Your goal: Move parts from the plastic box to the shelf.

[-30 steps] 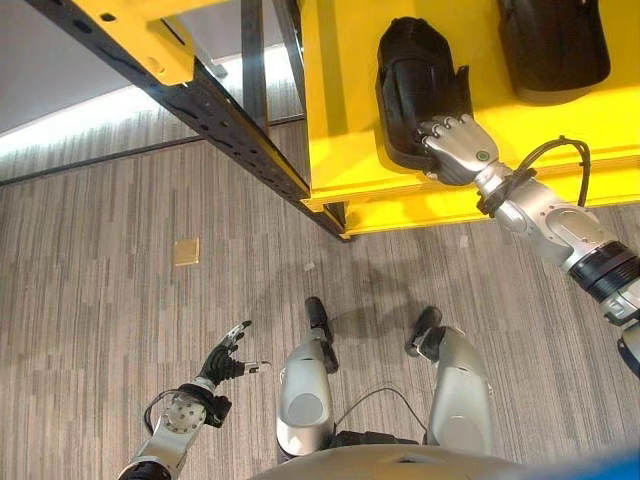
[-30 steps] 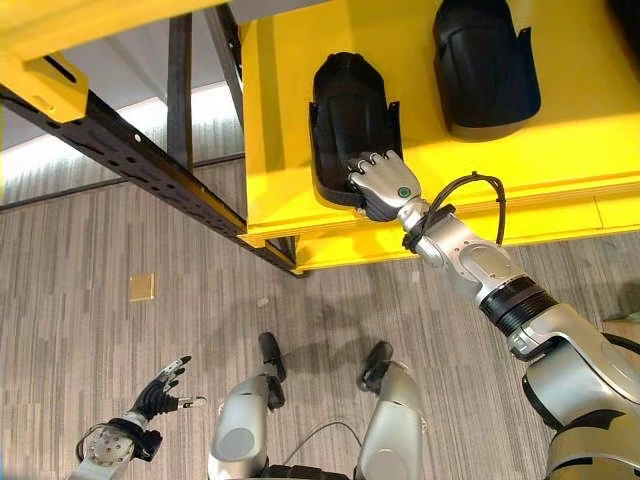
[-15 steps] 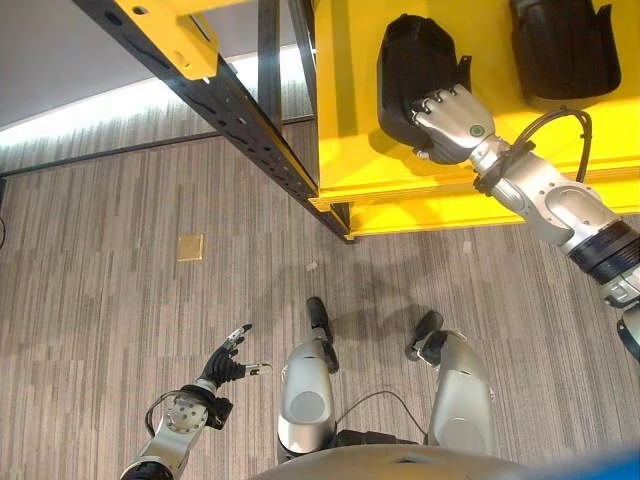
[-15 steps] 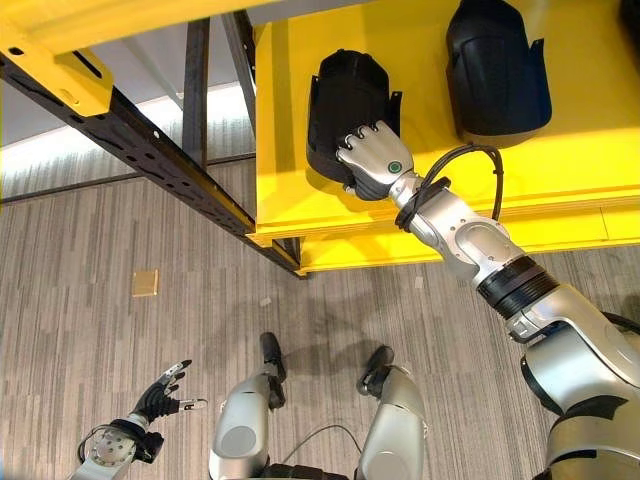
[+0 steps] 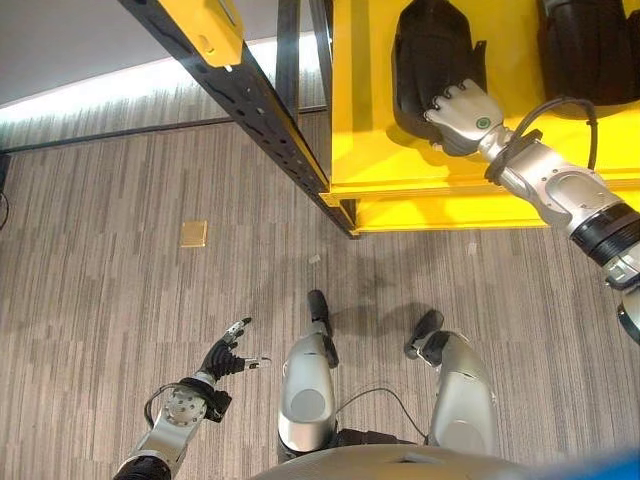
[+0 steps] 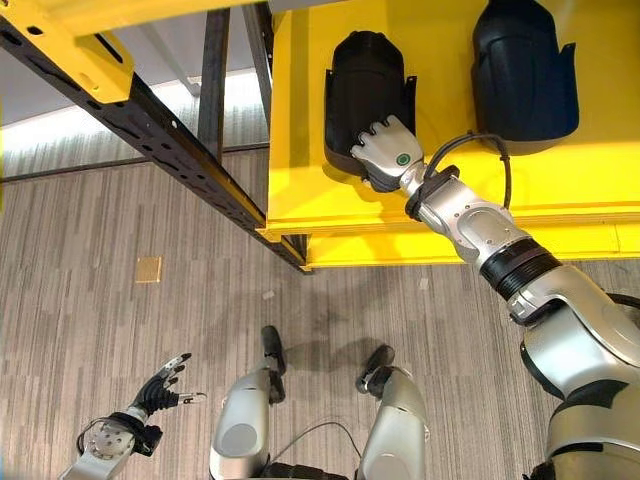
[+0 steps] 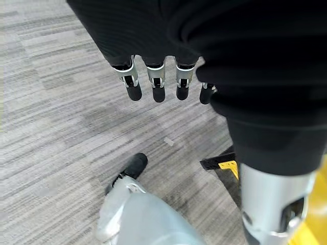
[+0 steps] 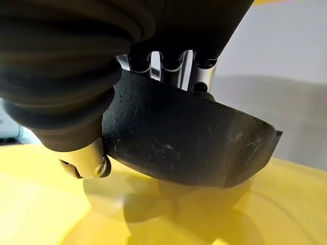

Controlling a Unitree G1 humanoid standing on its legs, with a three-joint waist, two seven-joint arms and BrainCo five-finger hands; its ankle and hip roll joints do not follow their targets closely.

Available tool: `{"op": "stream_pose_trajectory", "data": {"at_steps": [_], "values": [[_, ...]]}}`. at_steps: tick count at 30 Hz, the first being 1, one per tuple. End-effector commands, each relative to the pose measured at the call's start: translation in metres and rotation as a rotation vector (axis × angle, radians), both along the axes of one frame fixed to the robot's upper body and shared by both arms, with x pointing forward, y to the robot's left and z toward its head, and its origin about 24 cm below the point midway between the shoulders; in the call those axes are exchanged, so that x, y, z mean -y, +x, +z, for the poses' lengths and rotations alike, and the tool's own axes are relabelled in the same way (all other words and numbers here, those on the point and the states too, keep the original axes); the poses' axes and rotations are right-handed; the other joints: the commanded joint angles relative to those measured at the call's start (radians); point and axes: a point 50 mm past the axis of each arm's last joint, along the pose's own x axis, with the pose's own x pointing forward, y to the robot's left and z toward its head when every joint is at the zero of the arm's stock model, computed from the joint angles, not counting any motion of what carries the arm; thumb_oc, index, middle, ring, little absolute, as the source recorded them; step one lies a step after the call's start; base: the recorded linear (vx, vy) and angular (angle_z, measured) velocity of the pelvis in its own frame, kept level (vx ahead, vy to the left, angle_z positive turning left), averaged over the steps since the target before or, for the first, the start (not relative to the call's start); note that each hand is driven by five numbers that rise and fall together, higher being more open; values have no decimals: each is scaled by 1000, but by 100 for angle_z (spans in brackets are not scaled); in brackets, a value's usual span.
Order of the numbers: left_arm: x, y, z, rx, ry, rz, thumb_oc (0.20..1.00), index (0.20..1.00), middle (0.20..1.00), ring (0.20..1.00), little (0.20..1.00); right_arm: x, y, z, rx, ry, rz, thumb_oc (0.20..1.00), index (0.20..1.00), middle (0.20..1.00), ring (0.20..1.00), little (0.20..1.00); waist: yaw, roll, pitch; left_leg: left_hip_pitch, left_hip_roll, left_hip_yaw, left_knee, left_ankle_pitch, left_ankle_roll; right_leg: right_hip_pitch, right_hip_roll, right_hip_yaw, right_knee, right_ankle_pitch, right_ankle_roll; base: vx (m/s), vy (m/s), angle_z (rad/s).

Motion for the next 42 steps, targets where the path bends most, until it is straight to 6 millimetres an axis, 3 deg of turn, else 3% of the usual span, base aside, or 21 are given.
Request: {"op": "stream_pose_trajectory", "data": {"at_steps": [1, 10, 22, 32, 42], "values": [[-8, 3, 9, 10, 44, -54, 1000, 1000, 1000, 1000, 1000, -16, 2, 54, 198, -39, 67, 200, 200, 200, 200, 200, 31, -7, -4, -1, 94, -10, 60, -48, -43, -1, -54, 38, 35, -22, 144, -9, -20, 6], [-11, 10, 15, 27, 67, -100, 1000, 1000, 1000, 1000, 1000, -7, 9, 62, 255, -89, 31, 200, 200, 200, 200, 200, 49, -2, 12, -40, 98, -22, 66, -45, -45, -42, -74, 30, 69, -27, 146, 1, -8, 8], [-14, 21, 21, 68, 65, -75, 1000, 1000, 1000, 1000, 1000, -30, 7, 80, 370, -178, 103, 200, 200, 200, 200, 200, 61, 7, 44, -100, 96, -35, 86, -45, -45, -97, -84, 32, 98, -25, 144, 1, 0, 2], [-14, 22, 23, 87, 63, -78, 1000, 1000, 1000, 1000, 1000, -33, 6, 84, 388, -196, 76, 200, 200, 200, 200, 200, 64, 6, 51, -138, 101, -44, 94, -41, -49, -130, -88, 29, 110, -24, 141, -3, -8, 3], [-13, 23, 22, 91, 49, -76, 1000, 1000, 1000, 1000, 1000, -9, 14, 93, 384, 61, -68, 200, 200, 200, 200, 200, 59, 9, 51, -156, 104, -43, 104, -45, -51, -143, -85, 29, 118, -29, 139, 0, 0, 0]]}}
